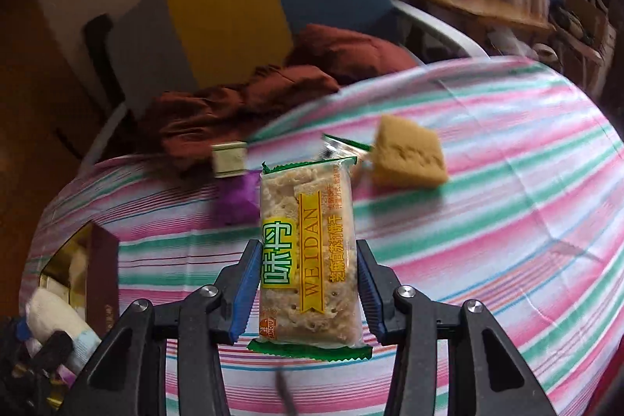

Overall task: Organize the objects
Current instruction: 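Carry the knitted roll and biscuit packet into the gold tray, open both grippers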

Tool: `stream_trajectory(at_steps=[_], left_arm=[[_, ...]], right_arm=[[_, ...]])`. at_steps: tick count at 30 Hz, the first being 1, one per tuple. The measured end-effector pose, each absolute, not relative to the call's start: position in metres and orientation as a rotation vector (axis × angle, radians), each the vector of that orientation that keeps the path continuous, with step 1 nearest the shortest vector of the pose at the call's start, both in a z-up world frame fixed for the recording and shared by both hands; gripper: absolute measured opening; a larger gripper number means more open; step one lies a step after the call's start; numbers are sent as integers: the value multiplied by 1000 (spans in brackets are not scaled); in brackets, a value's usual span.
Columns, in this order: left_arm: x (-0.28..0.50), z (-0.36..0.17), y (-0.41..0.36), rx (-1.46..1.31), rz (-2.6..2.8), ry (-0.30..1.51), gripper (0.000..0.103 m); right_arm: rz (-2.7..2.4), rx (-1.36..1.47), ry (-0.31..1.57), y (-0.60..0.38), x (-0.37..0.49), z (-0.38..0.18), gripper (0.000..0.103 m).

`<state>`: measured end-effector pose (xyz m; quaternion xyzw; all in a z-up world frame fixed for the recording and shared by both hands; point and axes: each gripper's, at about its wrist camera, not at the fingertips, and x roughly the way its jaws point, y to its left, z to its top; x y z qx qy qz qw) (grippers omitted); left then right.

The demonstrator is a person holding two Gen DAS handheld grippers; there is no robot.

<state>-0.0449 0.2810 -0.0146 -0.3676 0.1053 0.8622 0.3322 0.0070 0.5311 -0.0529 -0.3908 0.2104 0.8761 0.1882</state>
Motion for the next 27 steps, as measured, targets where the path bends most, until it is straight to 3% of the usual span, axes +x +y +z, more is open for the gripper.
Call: stream_trajectory(at_steps=[9, 27], left_arm=[[-43, 2, 225, -903, 2372, 270, 66], [-67, -10, 125, -1007, 2515, 122, 66]], right_arm=[[2611, -1142, 460, 489, -7, -48, 47], [2890, -1338, 418, 349, -41, -32, 47]])
